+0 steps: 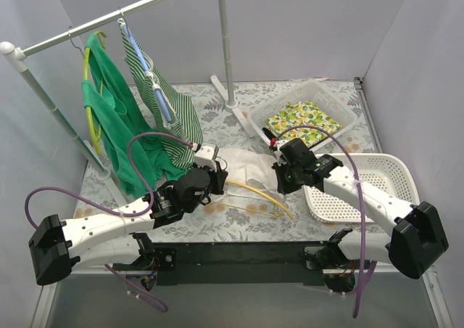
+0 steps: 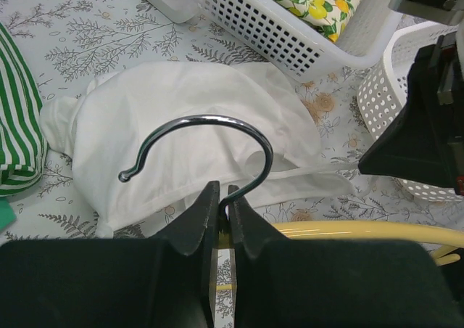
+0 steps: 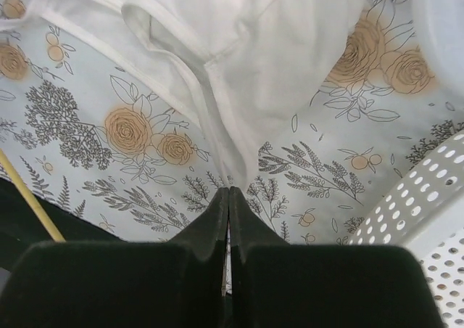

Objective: Place the tank top on the hanger

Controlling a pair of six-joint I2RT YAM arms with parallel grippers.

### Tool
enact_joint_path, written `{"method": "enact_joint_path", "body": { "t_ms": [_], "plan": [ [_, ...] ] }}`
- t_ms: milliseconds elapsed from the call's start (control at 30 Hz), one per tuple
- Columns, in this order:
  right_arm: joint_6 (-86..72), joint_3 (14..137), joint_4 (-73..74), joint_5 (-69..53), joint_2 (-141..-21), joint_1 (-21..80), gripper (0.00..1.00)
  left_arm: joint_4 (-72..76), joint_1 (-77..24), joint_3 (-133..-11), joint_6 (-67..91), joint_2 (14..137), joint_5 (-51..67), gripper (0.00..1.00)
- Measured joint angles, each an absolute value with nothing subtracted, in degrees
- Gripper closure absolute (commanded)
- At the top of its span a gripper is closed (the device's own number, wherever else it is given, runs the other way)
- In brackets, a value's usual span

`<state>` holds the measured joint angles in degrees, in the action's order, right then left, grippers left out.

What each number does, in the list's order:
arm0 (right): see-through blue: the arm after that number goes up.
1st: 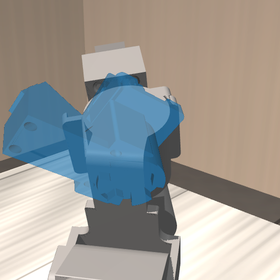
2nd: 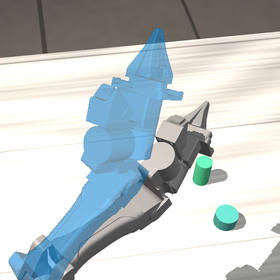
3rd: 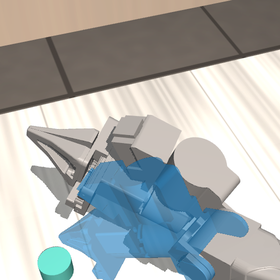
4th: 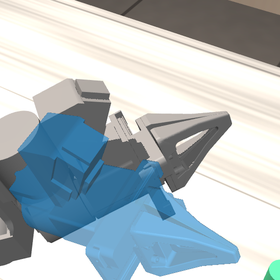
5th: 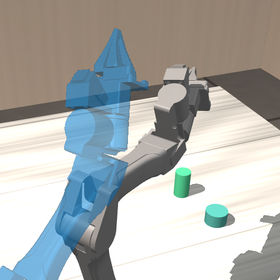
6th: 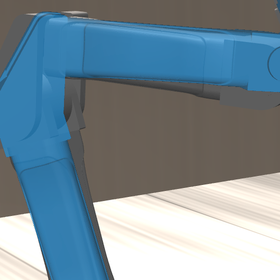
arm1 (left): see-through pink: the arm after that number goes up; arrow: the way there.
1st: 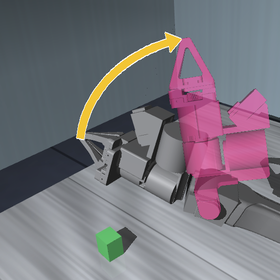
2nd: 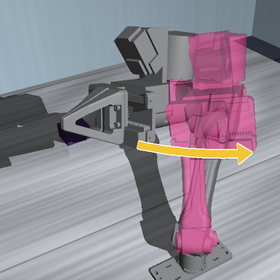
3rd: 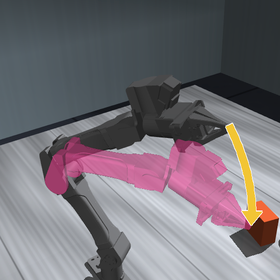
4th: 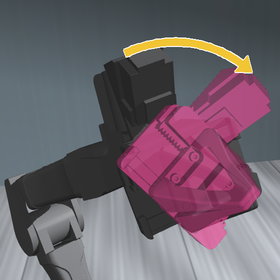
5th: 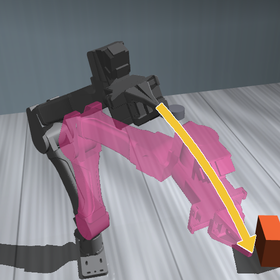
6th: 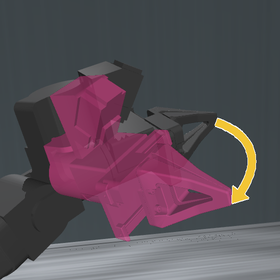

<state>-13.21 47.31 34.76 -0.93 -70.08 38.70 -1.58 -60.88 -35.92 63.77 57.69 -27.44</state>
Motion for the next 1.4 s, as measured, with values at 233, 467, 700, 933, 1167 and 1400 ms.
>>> {"method": "enact_joint_path", "body": {
  "t_ms": [233,467,700,933,1167,1400],
  "plan": [
    [-14.9,49.8,37.1,2.6,-66.2,38.7,0.99,0.3,-60.9,-35.9,65.1,60.0,-32.8,1.00],
    [-17.0,51.5,40.1,6.0,-61.3,38.7,0.99,0.7,-60.9,-35.9,67.8,62.7,-41.8,1.00],
    [-17.9,51.7,41.3,6.8,-60.7,38.7,0.99,1.9,-60.9,-35.9,69.6,63.4,-46.3,1.00],
    [-18.2,51.7,42.9,8.8,-60.7,38.7,0.99,2.0,-61.0,-35.9,71.0,64.3,-49.3,1.00],
    [-18.3,51.7,43.8,11.1,-60.8,38.7,0.99,2.1,-61.0,-35.9,71.6,64.3,-50.5,1.00],
    [-19.0,51.8,43.8,10.1,-61.3,38.7,0.99,2.2,-61.0,-35.7,71.8,64.2,-51.1,1.00]
  ]
}}
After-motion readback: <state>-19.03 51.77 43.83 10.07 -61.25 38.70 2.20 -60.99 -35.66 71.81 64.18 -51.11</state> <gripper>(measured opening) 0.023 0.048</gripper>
